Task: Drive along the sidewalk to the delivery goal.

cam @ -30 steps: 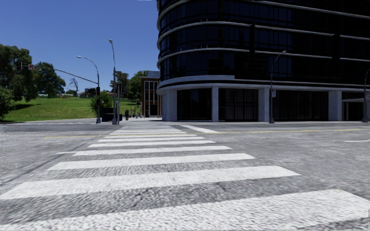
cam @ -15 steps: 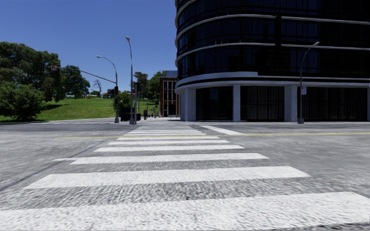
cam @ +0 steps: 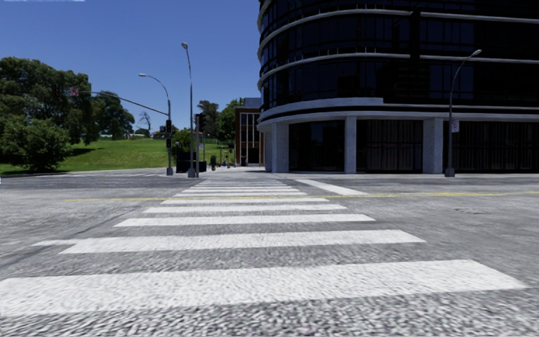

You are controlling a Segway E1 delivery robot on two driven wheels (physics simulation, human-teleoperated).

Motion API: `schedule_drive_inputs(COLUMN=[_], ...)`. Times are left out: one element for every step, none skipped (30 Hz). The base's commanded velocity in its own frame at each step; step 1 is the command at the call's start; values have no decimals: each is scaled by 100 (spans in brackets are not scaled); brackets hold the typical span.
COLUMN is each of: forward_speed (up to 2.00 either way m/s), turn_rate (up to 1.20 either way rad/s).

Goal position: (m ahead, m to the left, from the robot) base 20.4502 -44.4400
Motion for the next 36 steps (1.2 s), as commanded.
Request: schedule_drive_inputs(forward_speed=[133,133,133,133,133,133,133,133,133,133,133,133,133,133,135,200,200,200,200,200,200,200,200,200,200,200,200,200,200,200,200,200,200,200,200,200], turn_rate=[25,26,26,26,26,26,26,26,22,22,14,12,2,2,0,0,0,0,0,0,0,0,0,0,0,0,0,0,0,0,0,0,0,0,0,0])
